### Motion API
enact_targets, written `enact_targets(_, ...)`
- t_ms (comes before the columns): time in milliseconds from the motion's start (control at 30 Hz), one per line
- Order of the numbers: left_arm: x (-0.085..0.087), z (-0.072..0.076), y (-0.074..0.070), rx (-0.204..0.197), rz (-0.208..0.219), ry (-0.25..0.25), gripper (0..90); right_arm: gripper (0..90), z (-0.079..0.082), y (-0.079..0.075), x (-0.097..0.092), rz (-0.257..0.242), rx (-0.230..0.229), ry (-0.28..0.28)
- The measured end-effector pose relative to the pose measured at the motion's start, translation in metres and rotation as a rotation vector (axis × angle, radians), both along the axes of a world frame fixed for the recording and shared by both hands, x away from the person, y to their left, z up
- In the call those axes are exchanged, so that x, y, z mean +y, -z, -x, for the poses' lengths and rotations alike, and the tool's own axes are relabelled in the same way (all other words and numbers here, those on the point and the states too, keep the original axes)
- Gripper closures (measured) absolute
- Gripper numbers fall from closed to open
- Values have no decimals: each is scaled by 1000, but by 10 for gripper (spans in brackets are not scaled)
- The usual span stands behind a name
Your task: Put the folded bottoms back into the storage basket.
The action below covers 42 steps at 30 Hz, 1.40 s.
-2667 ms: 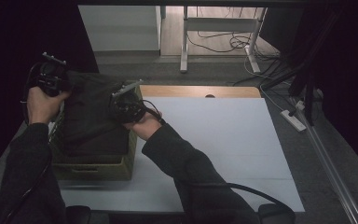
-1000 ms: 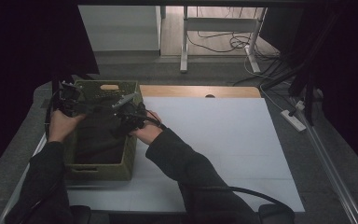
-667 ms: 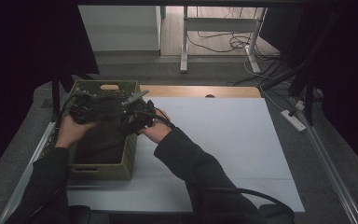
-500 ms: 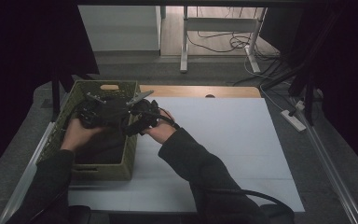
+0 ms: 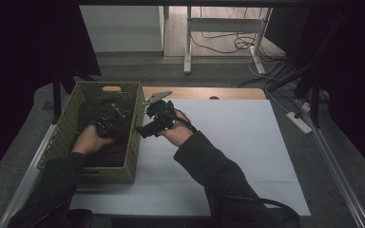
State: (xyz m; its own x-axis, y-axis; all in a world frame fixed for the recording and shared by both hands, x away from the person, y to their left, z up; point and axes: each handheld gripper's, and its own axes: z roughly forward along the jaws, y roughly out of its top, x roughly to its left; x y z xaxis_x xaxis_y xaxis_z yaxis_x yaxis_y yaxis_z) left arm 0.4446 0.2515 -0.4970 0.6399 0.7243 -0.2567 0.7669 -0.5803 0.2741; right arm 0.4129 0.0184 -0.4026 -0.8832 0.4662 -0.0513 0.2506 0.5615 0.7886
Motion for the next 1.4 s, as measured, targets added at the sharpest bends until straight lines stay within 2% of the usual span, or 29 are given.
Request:
enact_targets(100, 0, 0, -1, -1, -1, -4, 878, 10, 0, 3, -4, -2, 9, 2)
enact_targets(167, 2, 1, -4, -6, 5, -16, 848, 10, 1, 5, -6, -2, 15, -2)
enact_targets(367, 13, 7, -18, -99, 53, -85, 626, 10, 3, 11, -8, 0, 29, -13)
enact_targets(567, 13, 19, -26, -198, 84, -107, 399, 10, 4, 17, -9, 11, 36, -25)
enact_targets(767, 16, 30, -32, -255, 121, -152, 224, 10, 8, 21, -10, 10, 41, -35)
enact_targets(933, 19, 41, -38, -296, 164, -192, 133, 10, 11, 25, -11, 8, 47, -46)
enact_targets(1133, 23, 55, -42, -325, 236, -199, 98, 10, 14, 30, -13, 6, 53, -54)
enact_targets(1400, 26, 71, -48, -378, 279, -217, 48, 10, 16, 31, -21, -5, 67, -59)
